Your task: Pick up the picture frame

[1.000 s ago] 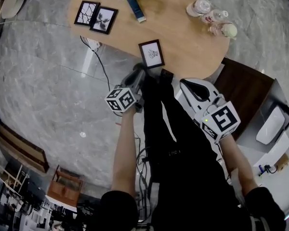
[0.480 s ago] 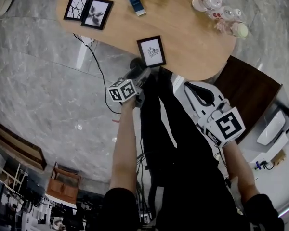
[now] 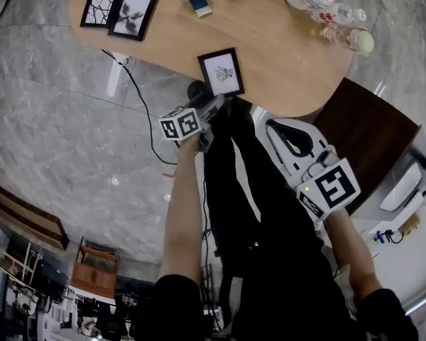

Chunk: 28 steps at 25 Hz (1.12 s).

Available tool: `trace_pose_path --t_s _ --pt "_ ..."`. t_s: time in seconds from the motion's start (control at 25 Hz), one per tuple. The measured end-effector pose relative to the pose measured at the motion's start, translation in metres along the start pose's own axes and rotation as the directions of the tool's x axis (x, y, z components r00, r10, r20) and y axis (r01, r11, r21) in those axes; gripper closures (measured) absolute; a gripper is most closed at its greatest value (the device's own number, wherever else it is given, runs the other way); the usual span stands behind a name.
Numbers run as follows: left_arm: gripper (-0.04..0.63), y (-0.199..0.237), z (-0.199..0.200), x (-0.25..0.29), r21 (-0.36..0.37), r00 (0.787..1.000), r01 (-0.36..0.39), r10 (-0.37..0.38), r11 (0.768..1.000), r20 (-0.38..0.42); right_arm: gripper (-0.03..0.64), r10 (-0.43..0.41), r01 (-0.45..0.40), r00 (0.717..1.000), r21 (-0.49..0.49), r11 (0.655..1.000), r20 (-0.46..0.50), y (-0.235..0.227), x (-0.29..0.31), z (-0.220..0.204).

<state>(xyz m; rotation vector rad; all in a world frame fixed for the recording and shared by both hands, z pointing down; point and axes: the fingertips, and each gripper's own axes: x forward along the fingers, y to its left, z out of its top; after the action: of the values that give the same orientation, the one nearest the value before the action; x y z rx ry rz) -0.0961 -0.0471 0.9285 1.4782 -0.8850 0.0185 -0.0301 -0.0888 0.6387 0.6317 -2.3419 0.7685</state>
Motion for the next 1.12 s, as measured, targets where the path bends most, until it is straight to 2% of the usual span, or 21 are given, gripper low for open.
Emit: trace_pose_path --t_s 0.24,0.4,0.52,0.6,0.96,1.12 --pt "0.333 0.003 -0.002 0.01 -0.02 0.999 0.03 -0.03 0.999 -0.015 0.604 0.004 -0.004 1.0 0.017 1.0 -0.023 0.003 0.009 -0.006" --pt "0.393 0.006 -0.006 0.01 -0.019 0.999 0.014 -0.015 1.0 -0.032 0.604 0.005 -0.004 1.0 0.014 1.0 -0.026 0.005 0.01 -0.008" --pt "0.405 0.006 -0.007 0.011 -0.014 0.999 0.015 -0.016 1.0 -0.034 0.604 0.002 -0.002 1.0 0.014 1.0 -0.026 0.005 0.009 -0.008" --pt "0.438 0.003 -0.007 0.01 -0.007 0.999 0.018 -0.018 1.0 -0.037 0.604 0.0 0.0 1.0 0.016 1.0 -0.028 0.006 0.007 -0.008" --pt "0.47 -0.008 -0.01 -0.003 -0.005 0.999 -0.005 0.005 1.0 -0.042 0.604 -0.014 0.014 1.0 0.01 1.0 -0.005 0.009 -0.008 0.002" --pt "0.507 -0.026 -0.009 -0.015 -0.002 0.999 0.013 -0.013 1.0 -0.031 0.604 -0.022 0.022 1.0 0.005 1.0 0.019 0.013 -0.022 0.012"
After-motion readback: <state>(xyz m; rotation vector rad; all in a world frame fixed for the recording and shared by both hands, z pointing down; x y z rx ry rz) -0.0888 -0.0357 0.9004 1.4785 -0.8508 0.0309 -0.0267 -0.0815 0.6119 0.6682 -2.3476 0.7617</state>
